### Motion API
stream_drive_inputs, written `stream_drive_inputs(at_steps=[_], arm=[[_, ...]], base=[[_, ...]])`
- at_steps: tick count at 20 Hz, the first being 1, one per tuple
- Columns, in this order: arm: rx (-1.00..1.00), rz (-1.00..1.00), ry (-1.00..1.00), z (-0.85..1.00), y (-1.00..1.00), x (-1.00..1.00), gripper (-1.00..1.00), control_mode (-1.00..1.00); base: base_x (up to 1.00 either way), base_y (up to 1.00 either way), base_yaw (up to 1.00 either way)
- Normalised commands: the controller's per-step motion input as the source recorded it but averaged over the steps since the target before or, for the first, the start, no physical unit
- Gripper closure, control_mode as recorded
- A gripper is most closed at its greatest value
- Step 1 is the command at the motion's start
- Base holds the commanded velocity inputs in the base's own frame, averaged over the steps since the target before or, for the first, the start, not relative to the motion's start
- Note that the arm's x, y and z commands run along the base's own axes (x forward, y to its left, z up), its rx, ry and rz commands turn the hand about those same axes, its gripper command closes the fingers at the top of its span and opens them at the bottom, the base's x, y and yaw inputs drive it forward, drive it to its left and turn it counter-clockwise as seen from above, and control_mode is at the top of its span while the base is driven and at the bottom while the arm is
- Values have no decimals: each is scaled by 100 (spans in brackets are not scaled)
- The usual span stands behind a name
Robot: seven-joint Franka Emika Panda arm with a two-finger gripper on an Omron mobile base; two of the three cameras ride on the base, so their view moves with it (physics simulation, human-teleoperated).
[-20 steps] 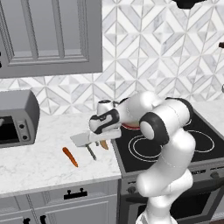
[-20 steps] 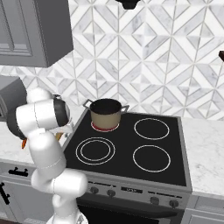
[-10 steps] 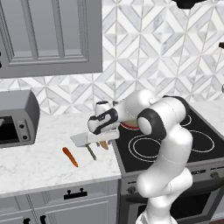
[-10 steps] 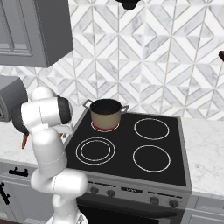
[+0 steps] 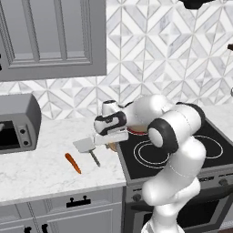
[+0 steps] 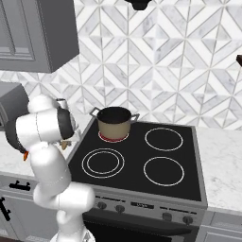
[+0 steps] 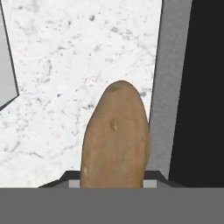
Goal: Put the carrot and sweet potato in the pot. Retrieve the spatula and lightly stir the vegetables in the pot.
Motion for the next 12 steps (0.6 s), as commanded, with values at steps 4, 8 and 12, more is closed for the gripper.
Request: stream_drive_inputs(at_steps=[4,8,12], arm=[[0,0,-7,57,-87,-74,100,-100],[0,2,-1,0,-62,-16,100,-100],[0,9,-13,44,-61,-57,100,-100]], base=[[0,0,0],[0,0,0],[0,0,0]])
